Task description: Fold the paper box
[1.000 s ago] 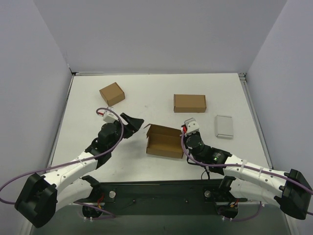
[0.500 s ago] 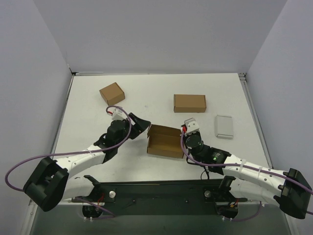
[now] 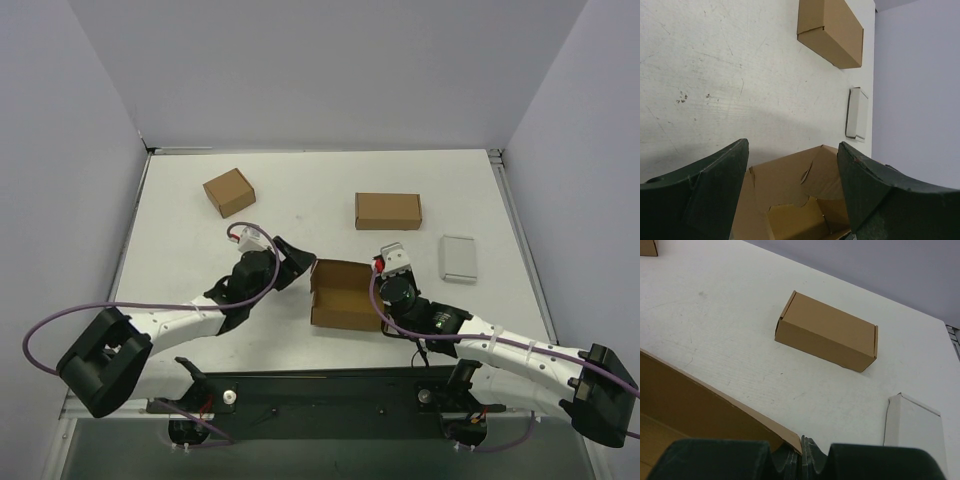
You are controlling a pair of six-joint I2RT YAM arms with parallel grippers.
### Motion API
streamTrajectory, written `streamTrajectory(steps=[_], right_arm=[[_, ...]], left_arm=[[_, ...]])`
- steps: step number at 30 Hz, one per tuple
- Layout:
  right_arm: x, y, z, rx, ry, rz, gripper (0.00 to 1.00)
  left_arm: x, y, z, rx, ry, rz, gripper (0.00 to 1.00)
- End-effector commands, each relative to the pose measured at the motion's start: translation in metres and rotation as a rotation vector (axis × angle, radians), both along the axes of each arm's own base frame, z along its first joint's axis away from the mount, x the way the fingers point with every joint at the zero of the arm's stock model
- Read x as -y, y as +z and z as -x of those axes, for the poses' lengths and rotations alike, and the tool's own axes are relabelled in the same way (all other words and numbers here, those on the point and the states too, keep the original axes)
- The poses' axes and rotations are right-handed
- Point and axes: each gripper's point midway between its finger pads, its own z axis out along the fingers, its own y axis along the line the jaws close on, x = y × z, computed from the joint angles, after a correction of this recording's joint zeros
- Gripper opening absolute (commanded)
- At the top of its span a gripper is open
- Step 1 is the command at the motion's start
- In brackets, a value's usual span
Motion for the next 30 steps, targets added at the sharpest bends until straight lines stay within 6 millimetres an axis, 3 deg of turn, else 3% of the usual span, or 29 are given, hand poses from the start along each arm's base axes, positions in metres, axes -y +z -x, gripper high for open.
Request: streamTrajectory(steps=[1,6,12,16,24,30], right_arm=[[-0.015,0.008,0.001,0.018,0.029,-0.073,0.00],[-0.009,0.026,-0.003,0.083,-0.021,-0.117,0.00],[-0.009,0.045,-0.014,0.193,-0.062,-0.168,0.00],[-0.017,0.045,-0.021,0.229,-0.057,-0.183,0.00],[-0.027,0.031,-0.021,0.207,0.006,-0.136,0.00],[-0.026,0.023,-0.020,0.183,-0.005,-0.129,0.00]], left_arm=[[0.019,0.050,0.012,0.117,-0.101,0.082,0.82],[-0.022,0.069,-0.009,0.170,-0.046,0.061,0.82],[-0.047,0.076,-0.030,0.174,-0.059,-0.004,0.82],[-0.051,0.071,-0.042,0.179,-0.058,-0.035,0.82],[-0.029,0.063,-0.066,0.192,-0.158,-0.052,0.82],[-0.018,0.042,-0.066,0.125,-0.186,-0.004,0.79]])
